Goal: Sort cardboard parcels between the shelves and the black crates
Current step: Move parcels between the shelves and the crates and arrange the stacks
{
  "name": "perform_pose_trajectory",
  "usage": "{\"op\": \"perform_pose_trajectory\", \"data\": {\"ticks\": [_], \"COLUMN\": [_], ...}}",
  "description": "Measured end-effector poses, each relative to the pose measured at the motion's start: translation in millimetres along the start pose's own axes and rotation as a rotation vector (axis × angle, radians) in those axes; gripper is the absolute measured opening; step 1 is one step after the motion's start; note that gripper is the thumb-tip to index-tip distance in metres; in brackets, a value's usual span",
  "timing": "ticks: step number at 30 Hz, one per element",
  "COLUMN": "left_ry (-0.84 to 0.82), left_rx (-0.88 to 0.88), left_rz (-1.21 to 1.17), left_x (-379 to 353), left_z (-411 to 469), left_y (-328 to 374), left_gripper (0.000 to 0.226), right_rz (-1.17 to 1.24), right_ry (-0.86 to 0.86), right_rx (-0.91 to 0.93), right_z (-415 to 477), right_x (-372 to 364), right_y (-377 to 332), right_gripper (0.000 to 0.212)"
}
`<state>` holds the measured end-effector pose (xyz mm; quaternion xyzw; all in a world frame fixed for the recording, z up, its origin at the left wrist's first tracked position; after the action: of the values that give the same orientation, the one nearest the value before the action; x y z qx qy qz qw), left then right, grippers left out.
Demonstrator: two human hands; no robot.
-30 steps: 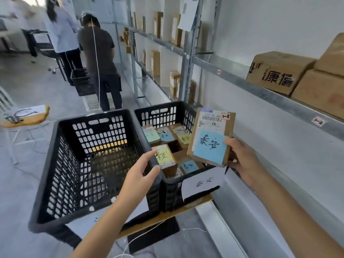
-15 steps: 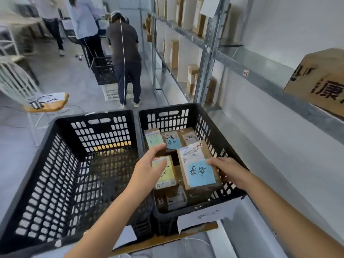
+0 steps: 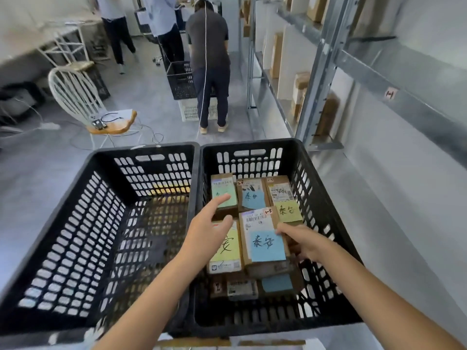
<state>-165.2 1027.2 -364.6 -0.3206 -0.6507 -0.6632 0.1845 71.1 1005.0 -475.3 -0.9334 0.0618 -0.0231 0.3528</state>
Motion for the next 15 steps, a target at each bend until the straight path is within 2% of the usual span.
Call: {"op": "perform_pose_trajectory", "data": {"ticks": [6,9,12,15], "left_ry": [-0.009,-0.008,0.007,0.037], "left_rx": [-0.026,-0.072,-0.093,-0.108], "left_rz": [0.066,0.092,0.165,0.225], "left_x": [-10,-11,-13,-17], "left_z": [12,15,17,14], "left_y": [11,22,30,36], "left_gripper": [0.046,0.045,0.043,0.045], "right_rz": [-0.214,-0.358,-0.431,-0.492], "right_ry": [0.004,-0.014,-0.015,0.073], "right_rx": [0.030,0.086,0.274,0.509], "right_z": [10,5,-15,-47], "right_x": [0,-3,-6,-6], "right_y": [2,-6,-34,-64], "right_gripper": [0.019,0.027,0.027,0.028]}}
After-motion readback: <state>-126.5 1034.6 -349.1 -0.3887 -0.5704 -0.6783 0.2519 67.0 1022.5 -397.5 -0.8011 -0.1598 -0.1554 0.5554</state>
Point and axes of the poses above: each hand's wrist, its own z-axis towards the middle knuckle, its own x-axis out of the back of the hand, y = z × x, the point moved 8 cm from there along z, towards the middle knuckle, and after that the axes turned 15 degrees about z, right-handed, at the moved point
